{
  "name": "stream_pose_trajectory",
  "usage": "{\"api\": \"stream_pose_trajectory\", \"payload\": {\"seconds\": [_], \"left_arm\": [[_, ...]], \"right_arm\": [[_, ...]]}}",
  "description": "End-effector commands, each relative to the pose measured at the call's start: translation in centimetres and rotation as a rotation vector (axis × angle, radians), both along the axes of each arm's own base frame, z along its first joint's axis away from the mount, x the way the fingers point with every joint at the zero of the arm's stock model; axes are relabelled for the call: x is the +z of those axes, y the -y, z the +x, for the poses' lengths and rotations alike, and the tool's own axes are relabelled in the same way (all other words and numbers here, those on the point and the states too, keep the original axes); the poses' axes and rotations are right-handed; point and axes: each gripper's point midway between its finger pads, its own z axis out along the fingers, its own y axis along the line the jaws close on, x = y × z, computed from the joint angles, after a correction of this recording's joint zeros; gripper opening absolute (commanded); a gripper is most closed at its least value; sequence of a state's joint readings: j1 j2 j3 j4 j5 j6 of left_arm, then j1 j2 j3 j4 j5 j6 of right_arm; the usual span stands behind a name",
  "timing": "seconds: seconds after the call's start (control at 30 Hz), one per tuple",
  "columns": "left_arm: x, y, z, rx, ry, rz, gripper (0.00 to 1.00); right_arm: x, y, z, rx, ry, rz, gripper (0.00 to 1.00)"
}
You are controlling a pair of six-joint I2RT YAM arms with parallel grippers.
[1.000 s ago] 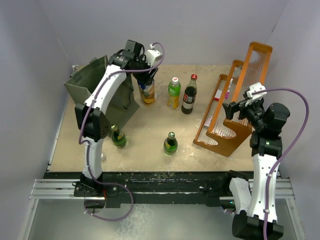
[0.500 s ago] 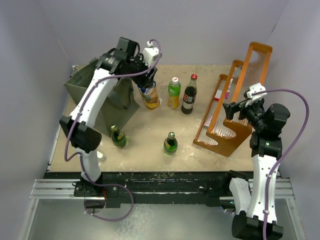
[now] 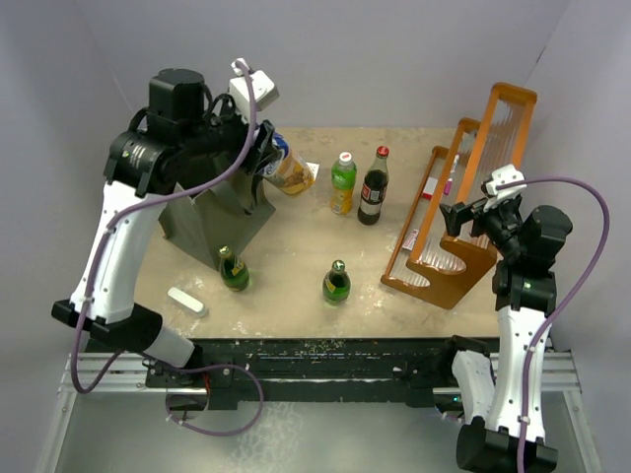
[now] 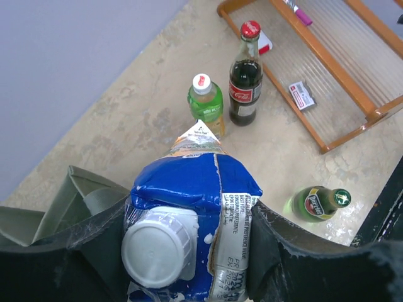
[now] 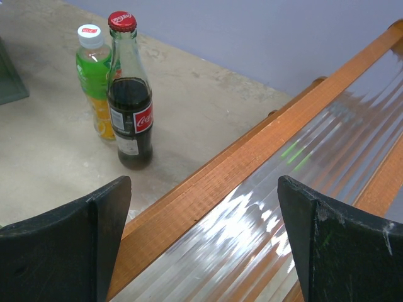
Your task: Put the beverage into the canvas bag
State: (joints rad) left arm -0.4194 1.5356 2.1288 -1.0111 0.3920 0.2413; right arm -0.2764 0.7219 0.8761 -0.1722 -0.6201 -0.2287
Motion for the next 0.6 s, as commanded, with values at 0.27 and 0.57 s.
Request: {"api": "stream_pose_trajectory", "payload": {"seconds": [0.27,0.57], "left_arm": [[20.9,-7.8,-5.8,0.171,0.569,-0.353,0.00],[24.4,-13.5,-7.7,0.380,0.684,-0.369,0.00]], "right_arm": [[-1.7,-0.6,-0.7,0.040,-0.049,-0.005,1.00],[-1.8,-0.7,-0.7,0.041,-0.052,-0.004,1.00]]}}
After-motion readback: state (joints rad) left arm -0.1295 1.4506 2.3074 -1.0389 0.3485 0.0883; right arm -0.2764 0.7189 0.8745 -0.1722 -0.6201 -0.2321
